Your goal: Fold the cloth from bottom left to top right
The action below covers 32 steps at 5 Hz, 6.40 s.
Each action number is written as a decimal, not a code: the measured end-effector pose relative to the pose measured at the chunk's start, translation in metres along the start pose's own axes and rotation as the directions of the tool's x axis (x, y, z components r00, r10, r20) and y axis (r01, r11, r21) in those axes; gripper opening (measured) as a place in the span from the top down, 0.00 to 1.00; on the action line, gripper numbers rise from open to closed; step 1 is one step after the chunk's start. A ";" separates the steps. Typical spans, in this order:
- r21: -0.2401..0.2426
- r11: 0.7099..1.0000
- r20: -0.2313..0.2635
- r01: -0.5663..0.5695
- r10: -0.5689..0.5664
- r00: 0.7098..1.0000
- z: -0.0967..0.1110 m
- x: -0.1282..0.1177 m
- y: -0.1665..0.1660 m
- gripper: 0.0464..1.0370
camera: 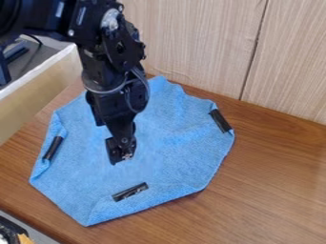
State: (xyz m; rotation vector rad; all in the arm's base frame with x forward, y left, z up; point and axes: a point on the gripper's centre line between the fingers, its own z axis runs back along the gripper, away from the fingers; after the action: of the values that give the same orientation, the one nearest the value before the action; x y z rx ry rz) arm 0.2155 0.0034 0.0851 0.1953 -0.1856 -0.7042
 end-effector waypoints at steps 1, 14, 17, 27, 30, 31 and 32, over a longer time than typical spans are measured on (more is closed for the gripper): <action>-0.011 1.000 -0.017 0.002 -0.002 1.000 -0.004 -0.003 -0.002 0.04; 0.011 0.903 -0.194 -0.429 0.423 0.885 -0.120 -0.111 0.096 0.37; 0.009 0.910 -0.207 -0.415 0.408 0.889 -0.120 -0.107 0.094 0.95; -0.065 0.996 0.015 0.065 -0.064 0.998 -0.121 0.122 0.025 0.93; -0.072 0.995 -0.019 0.068 -0.070 0.997 -0.121 0.117 0.024 0.15; -0.064 0.995 -0.009 0.083 -0.083 0.996 -0.113 0.117 0.026 0.03; -0.053 0.994 0.003 0.093 -0.093 0.996 -0.101 0.117 0.029 0.03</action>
State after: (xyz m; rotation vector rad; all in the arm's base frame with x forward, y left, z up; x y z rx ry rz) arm 0.3446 -0.0407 0.0066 0.1535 -0.1586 -0.8013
